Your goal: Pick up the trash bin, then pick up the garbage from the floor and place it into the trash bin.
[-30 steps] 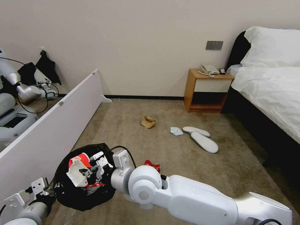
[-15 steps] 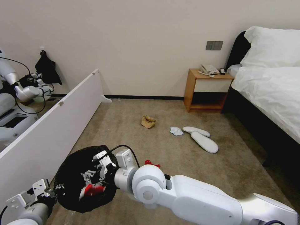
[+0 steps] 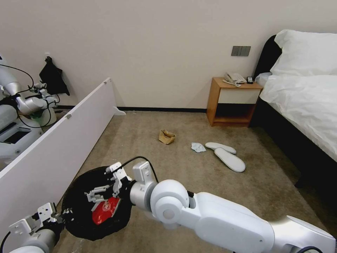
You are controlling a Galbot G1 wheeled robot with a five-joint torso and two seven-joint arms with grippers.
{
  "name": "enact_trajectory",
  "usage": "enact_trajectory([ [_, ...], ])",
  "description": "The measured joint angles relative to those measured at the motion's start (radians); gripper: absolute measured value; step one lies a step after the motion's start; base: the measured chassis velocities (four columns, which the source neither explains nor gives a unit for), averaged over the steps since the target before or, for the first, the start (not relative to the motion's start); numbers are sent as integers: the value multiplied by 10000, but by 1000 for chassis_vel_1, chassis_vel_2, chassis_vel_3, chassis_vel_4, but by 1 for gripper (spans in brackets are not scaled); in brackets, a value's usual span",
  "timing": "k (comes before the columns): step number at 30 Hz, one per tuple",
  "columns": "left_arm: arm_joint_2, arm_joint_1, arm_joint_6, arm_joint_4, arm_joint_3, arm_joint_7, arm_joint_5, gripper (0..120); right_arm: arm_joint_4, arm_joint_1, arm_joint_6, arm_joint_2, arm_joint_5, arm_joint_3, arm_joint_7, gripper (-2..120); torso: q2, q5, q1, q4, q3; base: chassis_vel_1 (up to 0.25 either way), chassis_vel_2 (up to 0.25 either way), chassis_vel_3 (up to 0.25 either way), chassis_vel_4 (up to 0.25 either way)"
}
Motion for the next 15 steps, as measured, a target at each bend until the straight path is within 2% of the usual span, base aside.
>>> enact_trajectory([
  [6, 2, -17, 0, 48, 4, 2, 4, 2, 242, 152, -20, -25, 31, 491, 1, 99, 0, 0, 0, 0, 0, 0, 0, 0, 0],
  [15, 43, 31, 0, 67, -88, 2, 0, 2, 859, 249, 80, 30, 211, 2009, -4, 99, 0, 0, 1, 0, 0, 0, 0, 0, 0],
])
